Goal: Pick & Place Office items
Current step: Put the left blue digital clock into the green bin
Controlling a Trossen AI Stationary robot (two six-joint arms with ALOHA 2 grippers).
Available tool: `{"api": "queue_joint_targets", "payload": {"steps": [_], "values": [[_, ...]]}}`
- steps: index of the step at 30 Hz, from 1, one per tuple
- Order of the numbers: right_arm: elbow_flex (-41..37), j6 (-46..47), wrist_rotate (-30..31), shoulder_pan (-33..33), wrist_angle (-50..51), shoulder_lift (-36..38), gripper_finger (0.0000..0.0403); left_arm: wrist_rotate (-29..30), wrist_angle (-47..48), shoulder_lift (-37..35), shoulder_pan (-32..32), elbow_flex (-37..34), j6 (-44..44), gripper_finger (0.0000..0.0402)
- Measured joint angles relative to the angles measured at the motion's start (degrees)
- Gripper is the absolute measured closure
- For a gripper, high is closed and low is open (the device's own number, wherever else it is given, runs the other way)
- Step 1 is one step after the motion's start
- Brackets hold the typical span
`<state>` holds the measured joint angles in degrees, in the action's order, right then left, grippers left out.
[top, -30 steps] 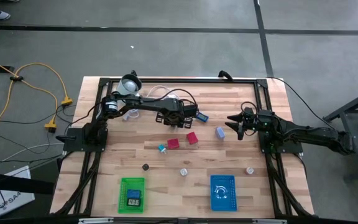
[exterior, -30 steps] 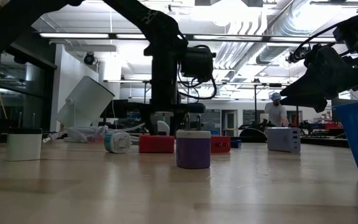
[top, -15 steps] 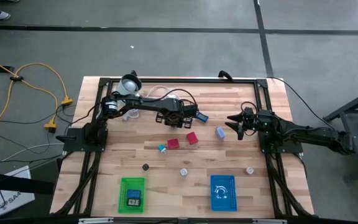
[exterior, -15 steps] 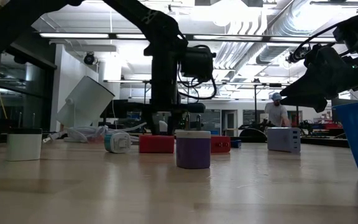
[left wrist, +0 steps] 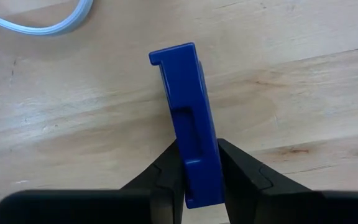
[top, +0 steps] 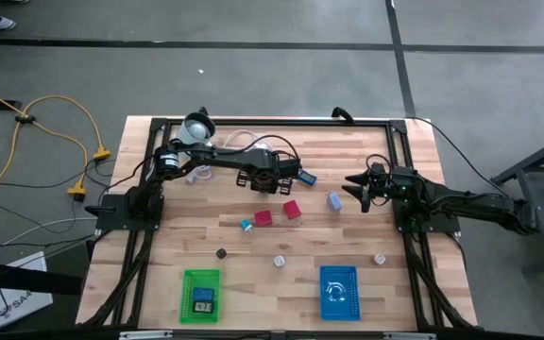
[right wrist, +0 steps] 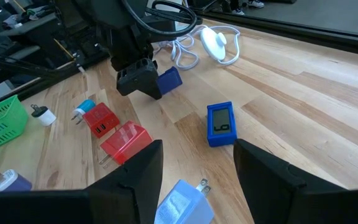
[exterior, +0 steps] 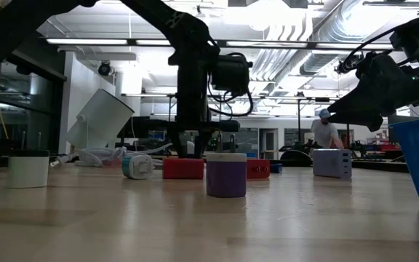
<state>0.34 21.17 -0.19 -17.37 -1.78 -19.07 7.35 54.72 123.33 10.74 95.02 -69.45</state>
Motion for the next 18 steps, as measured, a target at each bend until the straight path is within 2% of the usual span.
{"api": "queue_joint_targets", "payload": {"steps": [18], "values": [[0.0,0.0,-0.01,0.0,0.02,0.0,0.0219,0.0,0.77,-3.41,0.16,-0.07,0.04,0.0329]]}}
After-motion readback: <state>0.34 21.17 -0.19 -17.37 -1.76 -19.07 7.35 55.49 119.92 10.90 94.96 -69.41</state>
